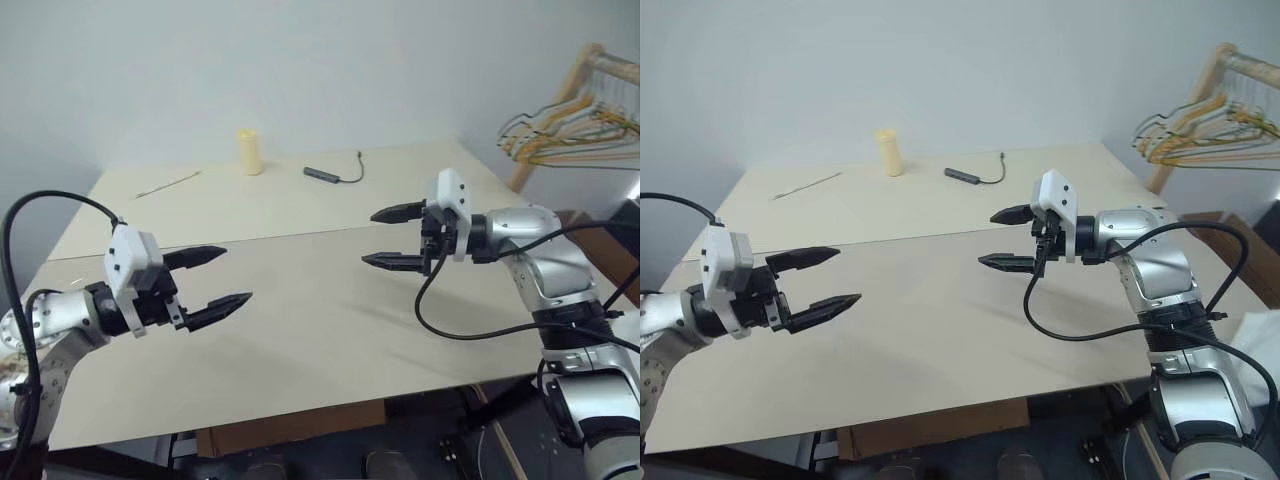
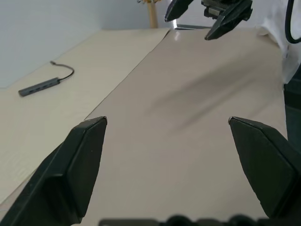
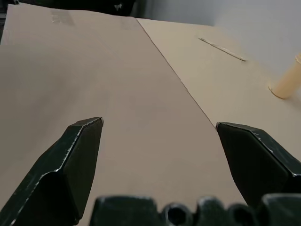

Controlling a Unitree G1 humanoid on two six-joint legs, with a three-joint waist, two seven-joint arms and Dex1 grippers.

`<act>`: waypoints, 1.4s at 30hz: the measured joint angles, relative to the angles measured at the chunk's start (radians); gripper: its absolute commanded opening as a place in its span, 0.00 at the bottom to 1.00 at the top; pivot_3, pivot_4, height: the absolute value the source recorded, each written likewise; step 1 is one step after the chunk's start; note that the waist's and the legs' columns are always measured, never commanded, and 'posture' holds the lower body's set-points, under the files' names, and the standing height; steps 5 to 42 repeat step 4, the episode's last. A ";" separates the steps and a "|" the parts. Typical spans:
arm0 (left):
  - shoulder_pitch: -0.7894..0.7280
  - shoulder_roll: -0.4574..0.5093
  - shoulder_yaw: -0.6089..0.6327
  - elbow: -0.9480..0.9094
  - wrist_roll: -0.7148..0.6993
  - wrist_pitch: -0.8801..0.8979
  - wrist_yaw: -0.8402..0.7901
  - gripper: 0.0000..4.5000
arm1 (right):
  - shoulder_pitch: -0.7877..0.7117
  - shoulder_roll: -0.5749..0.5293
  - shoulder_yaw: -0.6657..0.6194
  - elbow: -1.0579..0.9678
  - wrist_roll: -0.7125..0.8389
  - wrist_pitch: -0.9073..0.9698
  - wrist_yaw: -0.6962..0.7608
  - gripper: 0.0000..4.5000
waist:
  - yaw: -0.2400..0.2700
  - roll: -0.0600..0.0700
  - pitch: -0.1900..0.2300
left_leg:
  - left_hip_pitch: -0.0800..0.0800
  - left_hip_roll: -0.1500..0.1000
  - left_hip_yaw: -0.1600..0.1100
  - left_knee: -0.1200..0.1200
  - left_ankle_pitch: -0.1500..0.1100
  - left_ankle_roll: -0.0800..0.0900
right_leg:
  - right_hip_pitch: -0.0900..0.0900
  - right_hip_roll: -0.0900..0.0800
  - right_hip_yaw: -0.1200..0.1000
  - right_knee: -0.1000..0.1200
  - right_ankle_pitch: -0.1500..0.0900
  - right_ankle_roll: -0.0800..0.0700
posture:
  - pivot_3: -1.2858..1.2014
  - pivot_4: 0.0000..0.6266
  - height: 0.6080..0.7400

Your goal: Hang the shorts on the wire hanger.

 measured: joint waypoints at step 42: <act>0.032 0.000 0.022 -0.036 -0.003 0.007 0.028 1.00 | -0.015 0.024 0.005 0.033 -0.027 -0.027 0.030 0.99 | 0.044 -0.002 0.003 | 0.000 0.000 0.000 0.000 0.000 0.000 | 0.000 0.001 -0.001 0.000 0.000 -0.001 | 0.54 0.05 1.00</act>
